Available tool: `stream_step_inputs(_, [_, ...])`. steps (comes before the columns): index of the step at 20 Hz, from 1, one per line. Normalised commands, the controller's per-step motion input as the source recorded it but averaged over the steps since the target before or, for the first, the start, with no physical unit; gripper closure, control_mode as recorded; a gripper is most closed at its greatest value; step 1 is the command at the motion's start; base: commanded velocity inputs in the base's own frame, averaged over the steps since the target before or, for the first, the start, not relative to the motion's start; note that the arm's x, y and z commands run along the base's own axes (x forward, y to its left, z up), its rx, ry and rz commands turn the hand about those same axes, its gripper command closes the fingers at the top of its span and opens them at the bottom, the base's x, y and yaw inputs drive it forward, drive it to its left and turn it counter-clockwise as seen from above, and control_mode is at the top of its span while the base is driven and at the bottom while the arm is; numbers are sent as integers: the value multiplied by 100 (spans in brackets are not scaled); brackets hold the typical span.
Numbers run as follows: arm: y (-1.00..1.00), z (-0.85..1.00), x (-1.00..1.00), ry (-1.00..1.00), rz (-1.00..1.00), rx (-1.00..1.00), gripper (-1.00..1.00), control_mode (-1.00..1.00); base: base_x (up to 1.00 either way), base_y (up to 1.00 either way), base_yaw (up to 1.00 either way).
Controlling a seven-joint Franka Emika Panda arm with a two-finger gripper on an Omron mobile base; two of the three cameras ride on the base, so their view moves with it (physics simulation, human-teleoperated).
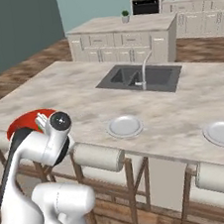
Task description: Pick the chicken drumstick and lemon wedge from their plates and place them in the bowl. Then put the bowl in the fridge.
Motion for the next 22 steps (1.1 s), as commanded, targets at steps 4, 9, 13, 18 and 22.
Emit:
stream_step_inputs(4, [0, 0, 0, 0, 0, 0, 100, 100, 20, 94, 0])
stream_step_inputs(9, [0, 0, 0, 0, 0, 0, 100, 100, 20, 94, 0])
stream_step_inputs(13, [0, 0, 0, 0, 0, 0, 100, 100, 18, 94, 0])
stream_step_inputs(18, [0, 0, 0, 0, 0, 0, 100, 100, 20, 94, 0])
stream_step_inputs(22, [0, 0, 0, 0, 0, 0, 100, 100, 25, 94, 0])
